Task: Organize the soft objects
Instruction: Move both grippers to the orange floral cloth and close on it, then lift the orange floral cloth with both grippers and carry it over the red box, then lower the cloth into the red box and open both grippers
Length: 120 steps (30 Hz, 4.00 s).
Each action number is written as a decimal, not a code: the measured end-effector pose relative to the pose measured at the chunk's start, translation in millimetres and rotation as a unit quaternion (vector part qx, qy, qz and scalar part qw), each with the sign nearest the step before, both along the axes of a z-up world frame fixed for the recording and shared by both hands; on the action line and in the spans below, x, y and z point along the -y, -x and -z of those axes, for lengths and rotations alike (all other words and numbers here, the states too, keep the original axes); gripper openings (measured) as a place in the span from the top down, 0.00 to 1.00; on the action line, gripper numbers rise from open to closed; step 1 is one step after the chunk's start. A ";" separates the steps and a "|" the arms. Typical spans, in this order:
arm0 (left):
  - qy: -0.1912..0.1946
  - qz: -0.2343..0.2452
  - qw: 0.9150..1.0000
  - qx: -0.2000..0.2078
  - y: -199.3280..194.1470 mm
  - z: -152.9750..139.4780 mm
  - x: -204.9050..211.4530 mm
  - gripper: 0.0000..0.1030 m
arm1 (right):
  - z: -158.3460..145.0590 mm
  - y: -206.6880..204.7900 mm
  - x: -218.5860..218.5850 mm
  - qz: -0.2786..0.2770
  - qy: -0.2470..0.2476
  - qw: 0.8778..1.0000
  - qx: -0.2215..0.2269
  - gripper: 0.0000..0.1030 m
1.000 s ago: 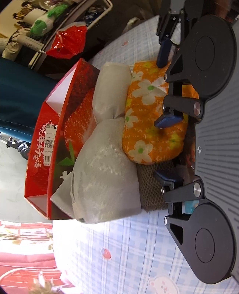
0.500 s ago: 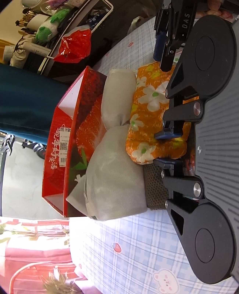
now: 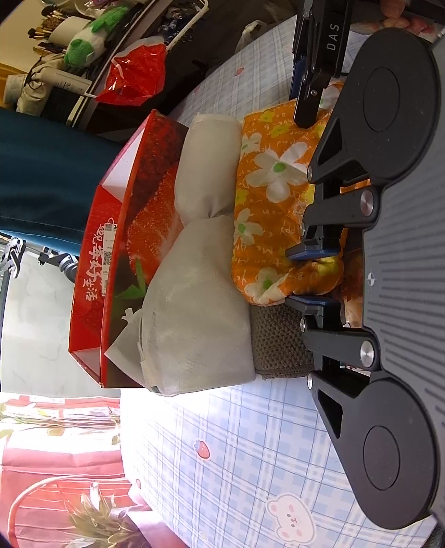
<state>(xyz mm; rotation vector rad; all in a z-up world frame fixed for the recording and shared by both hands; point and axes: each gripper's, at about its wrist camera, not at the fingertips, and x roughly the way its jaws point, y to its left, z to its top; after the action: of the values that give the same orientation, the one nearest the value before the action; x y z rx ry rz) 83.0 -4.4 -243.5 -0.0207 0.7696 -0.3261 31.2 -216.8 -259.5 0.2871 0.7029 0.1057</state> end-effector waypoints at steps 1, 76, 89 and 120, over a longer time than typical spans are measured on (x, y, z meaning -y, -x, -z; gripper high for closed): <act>-0.001 0.000 1.000 0.000 0.0 0.7 0.3 0.78 | 0.7 -0.6 0.5 0.000 -0.002 1.000 0.000 0.54; -0.047 -0.020 0.992 0.113 -223.7 -101.6 26.1 0.83 | -107.4 -255.1 -8.1 -0.063 0.060 0.996 0.028 0.92; -0.063 0.011 0.993 0.100 -233.4 -85.1 41.5 0.63 | -80.0 -278.9 -6.8 0.020 0.095 0.995 -0.031 0.92; -0.045 0.024 0.996 0.067 -78.8 -106.6 -2.2 0.61 | -122.7 -130.3 -30.2 -0.079 0.103 0.991 0.039 0.79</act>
<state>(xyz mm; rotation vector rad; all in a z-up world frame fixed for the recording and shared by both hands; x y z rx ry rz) 161.8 -2.2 -136.9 0.1036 0.6518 -0.3347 161.5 -186.6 -136.8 0.0281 0.6519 0.1924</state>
